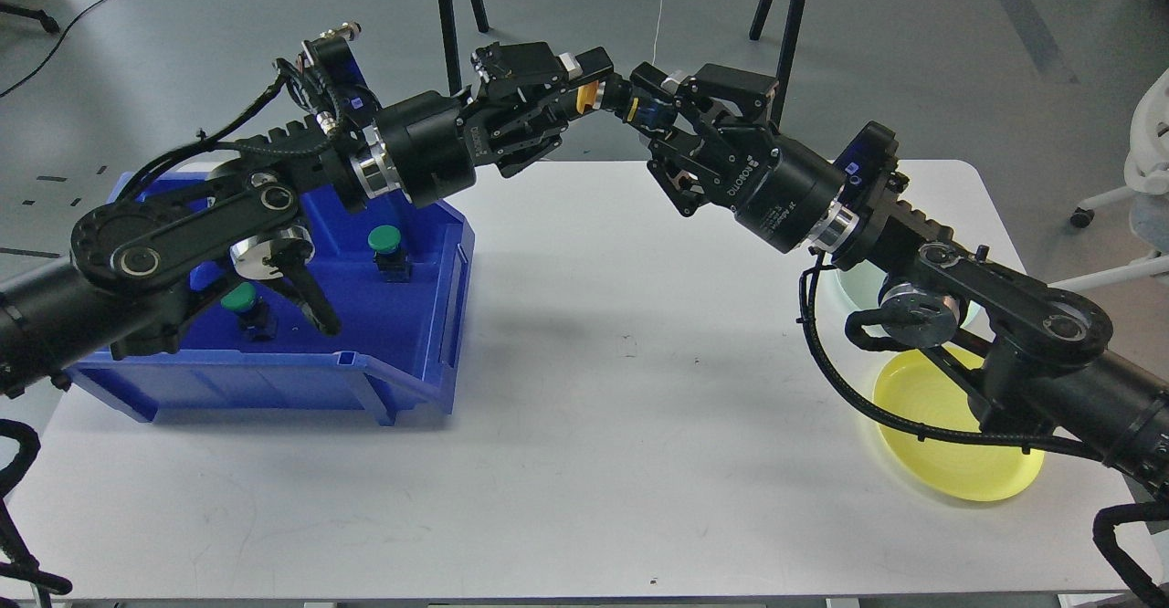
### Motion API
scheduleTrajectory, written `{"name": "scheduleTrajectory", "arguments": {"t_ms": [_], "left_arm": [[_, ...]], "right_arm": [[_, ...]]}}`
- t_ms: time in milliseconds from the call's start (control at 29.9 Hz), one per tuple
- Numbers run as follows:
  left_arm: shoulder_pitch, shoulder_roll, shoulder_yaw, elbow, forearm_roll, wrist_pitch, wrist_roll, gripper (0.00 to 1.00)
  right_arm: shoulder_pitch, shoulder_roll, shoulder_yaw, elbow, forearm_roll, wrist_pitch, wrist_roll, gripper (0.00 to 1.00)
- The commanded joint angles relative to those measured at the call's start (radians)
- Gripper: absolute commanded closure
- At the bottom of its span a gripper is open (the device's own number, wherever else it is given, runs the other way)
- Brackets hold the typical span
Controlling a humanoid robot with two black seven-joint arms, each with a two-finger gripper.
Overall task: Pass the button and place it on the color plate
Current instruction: 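Grasp the yellow button with the right gripper and release the left, then lower the yellow button onto the yellow plate with the right gripper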
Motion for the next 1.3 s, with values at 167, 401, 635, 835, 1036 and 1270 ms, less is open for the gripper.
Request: {"name": "scheduleTrajectory", "arguments": {"t_ms": [167,401,635,835,1036,1270], "left_arm": [[0.006,0.000,0.001,-0.001,0.002,-0.001,0.001,0.67],[0.018,0.000,0.001,-0.004,0.002,0.001,0.001,0.33],[0.019,-0.002,-0.007,-0.004,0.002,0.001,0.001,0.25],[0.029,-0.002,-0.036,0.004,-0.001,0.002,0.001,0.22],[0.065,-0.002,-0.085,0.005,-0.001,0.002,0.001,0.21],[0.079,-0.043,-0.091,0.020,-0.001,0.013,0.001,0.20]], "right_arm": [[-0.001,0.000,0.008,0.004,0.002,0.000,0.001,0.86],[-0.001,-0.003,0.010,0.005,0.002,0.000,0.001,0.87],[-0.001,-0.007,0.010,0.007,0.002,0.000,0.001,0.88],[-0.009,-0.025,0.018,0.008,0.004,0.000,0.001,0.88],[-0.018,-0.118,0.053,0.010,0.008,0.000,0.001,0.88],[-0.129,-0.278,0.160,0.050,0.008,0.000,0.001,0.88]]}}
